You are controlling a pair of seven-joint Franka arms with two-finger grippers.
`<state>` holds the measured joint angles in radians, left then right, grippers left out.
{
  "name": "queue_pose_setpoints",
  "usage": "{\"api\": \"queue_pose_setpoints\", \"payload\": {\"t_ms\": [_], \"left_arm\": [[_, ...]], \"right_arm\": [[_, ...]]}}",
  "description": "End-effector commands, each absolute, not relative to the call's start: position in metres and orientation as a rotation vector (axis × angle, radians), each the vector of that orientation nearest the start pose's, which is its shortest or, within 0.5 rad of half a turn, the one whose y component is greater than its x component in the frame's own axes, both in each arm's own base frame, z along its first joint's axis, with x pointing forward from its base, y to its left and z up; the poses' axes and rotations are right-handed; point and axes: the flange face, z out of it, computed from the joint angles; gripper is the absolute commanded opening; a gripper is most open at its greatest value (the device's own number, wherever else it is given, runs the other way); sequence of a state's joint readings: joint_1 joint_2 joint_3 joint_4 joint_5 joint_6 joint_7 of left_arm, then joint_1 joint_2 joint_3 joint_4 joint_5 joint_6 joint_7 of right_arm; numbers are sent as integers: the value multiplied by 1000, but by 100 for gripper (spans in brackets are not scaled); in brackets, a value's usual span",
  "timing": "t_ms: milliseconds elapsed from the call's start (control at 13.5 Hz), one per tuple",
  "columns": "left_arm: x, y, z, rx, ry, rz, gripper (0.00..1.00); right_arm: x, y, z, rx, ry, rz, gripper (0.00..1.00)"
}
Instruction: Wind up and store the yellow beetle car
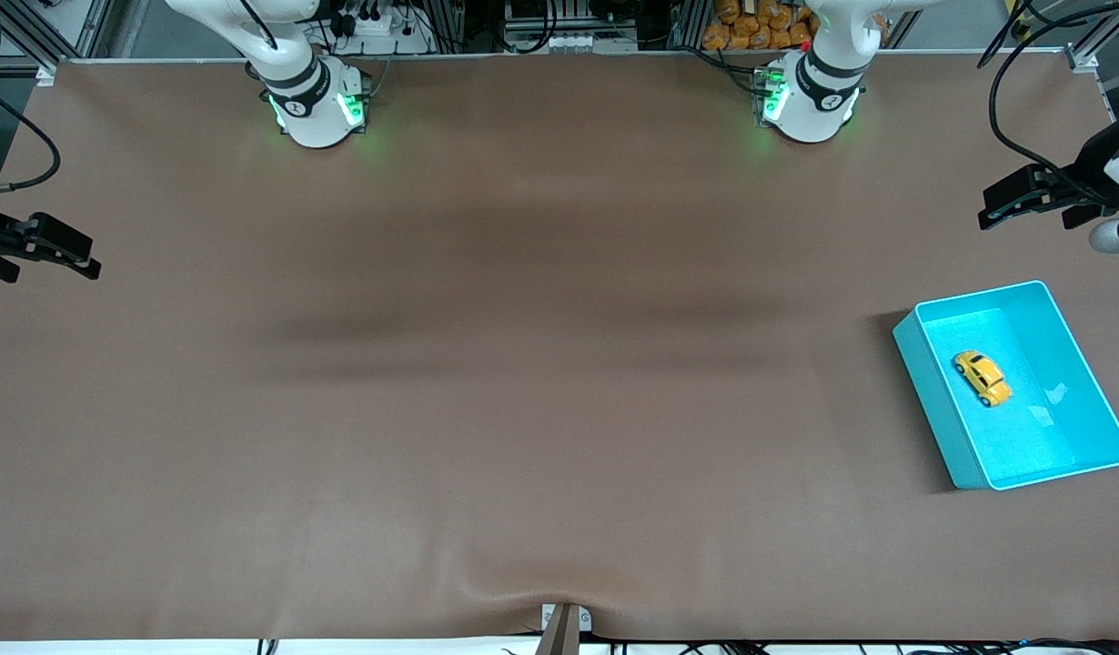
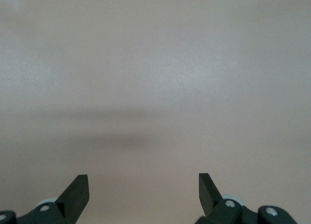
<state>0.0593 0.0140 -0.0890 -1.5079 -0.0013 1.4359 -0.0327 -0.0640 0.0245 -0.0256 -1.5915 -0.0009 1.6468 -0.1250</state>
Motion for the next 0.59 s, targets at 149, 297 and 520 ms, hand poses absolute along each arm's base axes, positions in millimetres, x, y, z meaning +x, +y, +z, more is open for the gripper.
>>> {"api": "queue_pose_setpoints", "payload": {"t_ms": [149,297,520], "left_arm": [[541,-35,643,-3137,56,140,100],[538,-39,642,-3135,66,166,100],[534,-39,648,-3144,51,151,100]], "right_arm": [[569,-52,607,-3153,-56,-32,100],[569,-52,607,-3153,-56,-32,100],[569,-53,607,-3153,-54,-32,100]]}}
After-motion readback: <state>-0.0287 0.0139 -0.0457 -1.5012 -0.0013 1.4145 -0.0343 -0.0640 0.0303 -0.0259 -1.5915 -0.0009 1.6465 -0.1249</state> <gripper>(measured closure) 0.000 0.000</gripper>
